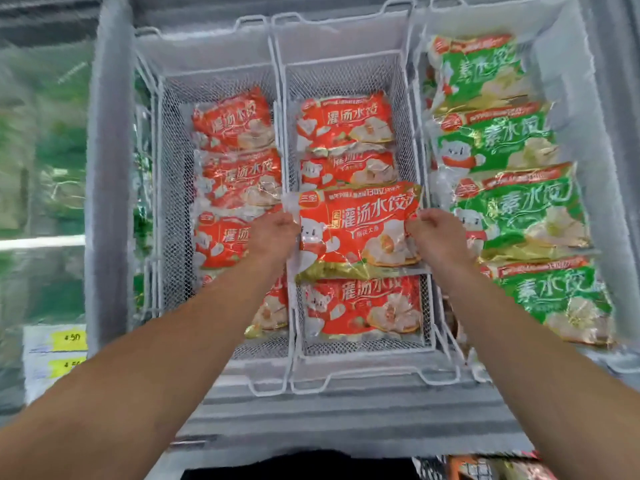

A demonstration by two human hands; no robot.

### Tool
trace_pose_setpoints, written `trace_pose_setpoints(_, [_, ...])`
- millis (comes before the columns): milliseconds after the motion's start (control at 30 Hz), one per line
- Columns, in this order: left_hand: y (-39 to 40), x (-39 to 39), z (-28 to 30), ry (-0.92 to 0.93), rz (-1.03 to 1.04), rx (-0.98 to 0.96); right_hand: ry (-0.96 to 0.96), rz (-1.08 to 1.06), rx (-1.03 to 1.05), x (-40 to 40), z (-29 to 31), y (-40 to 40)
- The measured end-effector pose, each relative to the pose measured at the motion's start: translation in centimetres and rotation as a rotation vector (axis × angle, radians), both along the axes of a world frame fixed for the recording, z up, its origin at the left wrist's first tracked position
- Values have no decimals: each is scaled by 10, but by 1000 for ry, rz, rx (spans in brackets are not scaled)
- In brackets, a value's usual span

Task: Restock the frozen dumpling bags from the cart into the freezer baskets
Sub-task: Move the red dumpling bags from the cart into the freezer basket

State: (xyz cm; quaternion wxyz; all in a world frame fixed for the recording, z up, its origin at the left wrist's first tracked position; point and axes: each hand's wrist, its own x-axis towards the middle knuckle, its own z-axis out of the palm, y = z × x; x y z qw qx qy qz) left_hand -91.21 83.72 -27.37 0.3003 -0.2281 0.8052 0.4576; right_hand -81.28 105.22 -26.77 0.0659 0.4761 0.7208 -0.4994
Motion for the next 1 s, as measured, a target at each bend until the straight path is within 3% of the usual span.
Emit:
trace_pose_setpoints(200, [32, -26, -20, -42, -62, -94, -69, 144, -76, -30, -30, 21])
trace_pose_setpoints(367, [46, -37, -27, -226, -216, -95, -224, 345, -292, -38, -52, 26])
trace_pose_setpoints(500, [38, -34, -30, -335, -343, -79, -333, 407, -248, -38, -56, 19])
trace_pose_setpoints(767, [5, -8, 8, -81, -421, -36, -218, 379, -35, -7, -14, -23])
trace_pose_setpoints(1000, [-64, 53, 58, 85, -499, 155, -31, 281, 140, 69, 49, -101])
